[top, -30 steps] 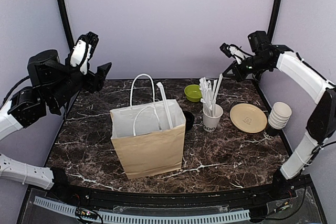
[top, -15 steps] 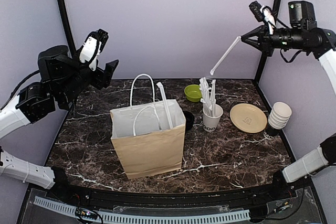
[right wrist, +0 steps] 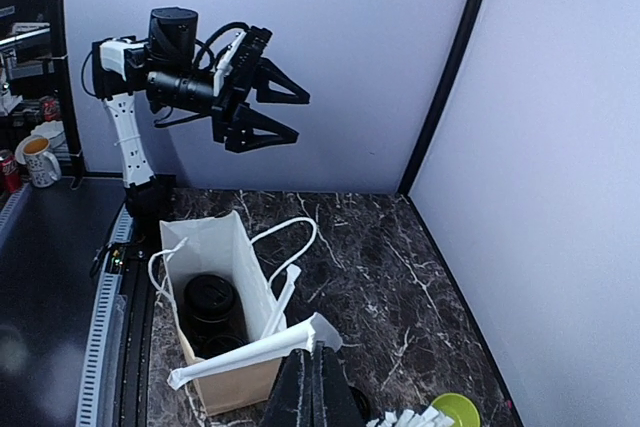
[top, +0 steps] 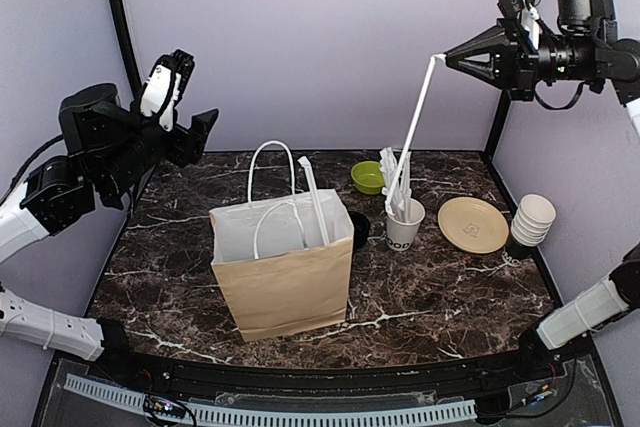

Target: Pack the takeout coffee

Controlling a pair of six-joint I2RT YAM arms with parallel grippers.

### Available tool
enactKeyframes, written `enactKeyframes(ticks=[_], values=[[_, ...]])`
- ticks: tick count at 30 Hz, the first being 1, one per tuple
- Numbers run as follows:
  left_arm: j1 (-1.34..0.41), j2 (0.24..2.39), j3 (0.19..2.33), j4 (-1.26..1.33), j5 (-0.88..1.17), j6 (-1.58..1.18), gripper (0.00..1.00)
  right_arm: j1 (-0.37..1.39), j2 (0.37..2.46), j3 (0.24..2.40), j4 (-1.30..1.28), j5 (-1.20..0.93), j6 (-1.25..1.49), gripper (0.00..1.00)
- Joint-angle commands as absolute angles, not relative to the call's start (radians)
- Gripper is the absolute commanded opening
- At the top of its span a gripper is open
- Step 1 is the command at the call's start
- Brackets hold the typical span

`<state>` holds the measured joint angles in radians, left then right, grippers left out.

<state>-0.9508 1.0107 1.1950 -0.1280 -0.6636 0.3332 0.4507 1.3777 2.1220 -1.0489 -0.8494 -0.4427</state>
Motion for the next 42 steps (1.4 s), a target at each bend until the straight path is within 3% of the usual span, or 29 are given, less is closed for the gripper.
enactKeyframes(ticks=[1, 13, 28, 33, 36, 39, 42], values=[[-0.943, 0.956, 1.219, -0.153, -0.69, 0.312, 0.73, 0.516, 1.42, 2.172, -1.028, -0.908, -0.407, 0.0], [-0.942, 0.908, 1.19, -0.173, -0.684, 0.286, 0.72, 0.699, 1.614, 2.303, -1.028, -0.759, -0.441, 0.0], [-0.942, 0.862, 1.13, -0.155, -0.704, 0.328, 0.73, 0.942, 1.753, 2.182, -1.239, -0.489, -0.7, 0.0], [-0.942, 0.842, 1.112, -0.165, -0.712, 0.333, 0.73, 1.038, 1.854, 2.235, -1.27, -0.417, -0.73, 0.0], [-0.942, 0.822, 1.101, -0.166, -0.723, 0.338, 0.73, 1.05, 1.922, 2.311, -1.253, -0.432, -0.696, 0.13], [-0.942, 0.814, 1.081, -0.159, -0.732, 0.353, 0.73, 1.051, 1.945, 2.385, -1.246, -0.455, -0.672, 0.41], [-0.942, 0.817, 1.075, -0.153, -0.736, 0.369, 0.73, 1.04, 1.909, 2.376, -1.212, -0.421, -0.66, 0.48]])
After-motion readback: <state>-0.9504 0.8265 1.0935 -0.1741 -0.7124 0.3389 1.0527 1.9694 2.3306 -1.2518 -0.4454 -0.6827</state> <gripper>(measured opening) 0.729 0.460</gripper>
